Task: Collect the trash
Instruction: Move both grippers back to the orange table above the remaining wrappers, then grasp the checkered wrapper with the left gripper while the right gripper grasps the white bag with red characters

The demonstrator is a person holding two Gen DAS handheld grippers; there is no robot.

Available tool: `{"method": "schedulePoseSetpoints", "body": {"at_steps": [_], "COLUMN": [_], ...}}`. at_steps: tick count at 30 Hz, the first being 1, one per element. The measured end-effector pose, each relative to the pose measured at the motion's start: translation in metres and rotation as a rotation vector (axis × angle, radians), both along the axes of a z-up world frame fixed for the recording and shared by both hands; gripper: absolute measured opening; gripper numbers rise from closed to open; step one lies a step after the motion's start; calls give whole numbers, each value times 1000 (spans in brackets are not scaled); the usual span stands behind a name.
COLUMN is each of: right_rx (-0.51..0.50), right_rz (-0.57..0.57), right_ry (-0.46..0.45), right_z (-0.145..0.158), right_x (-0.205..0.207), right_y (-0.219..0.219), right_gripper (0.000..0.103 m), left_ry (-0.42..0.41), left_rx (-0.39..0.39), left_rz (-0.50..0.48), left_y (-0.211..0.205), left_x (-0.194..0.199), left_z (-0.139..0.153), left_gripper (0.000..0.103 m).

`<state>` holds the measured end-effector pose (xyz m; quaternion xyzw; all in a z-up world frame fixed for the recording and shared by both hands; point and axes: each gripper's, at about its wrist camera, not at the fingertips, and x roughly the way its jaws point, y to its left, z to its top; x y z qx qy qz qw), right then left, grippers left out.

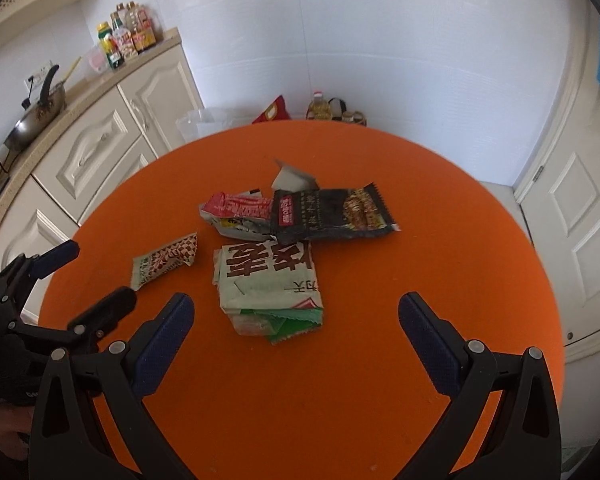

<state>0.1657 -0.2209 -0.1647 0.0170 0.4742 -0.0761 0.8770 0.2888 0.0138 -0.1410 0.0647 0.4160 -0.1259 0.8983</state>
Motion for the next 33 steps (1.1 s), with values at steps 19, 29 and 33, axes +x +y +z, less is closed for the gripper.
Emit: {"method": "schedulePoseSetpoints", "body": {"at_steps": [19,29,33], "right_rx": [19,-88,-18], "right_rz": [34,68,49], "right_ry": [66,38,24], "right_z": [-33,-41,-36], "right_x": [33,32,11], "right_y": [4,24,12], "right_gripper": [102,69,68], "left_ry": [82,109,96], "left_rx": [-117,-250,-268], "left_rz": [-124,-33,-43], "left_y": [-33,-35,-55], "left_x": [159,202,212], "left_z": [-46,-63,-63], "left_gripper": [14,10,10]}}
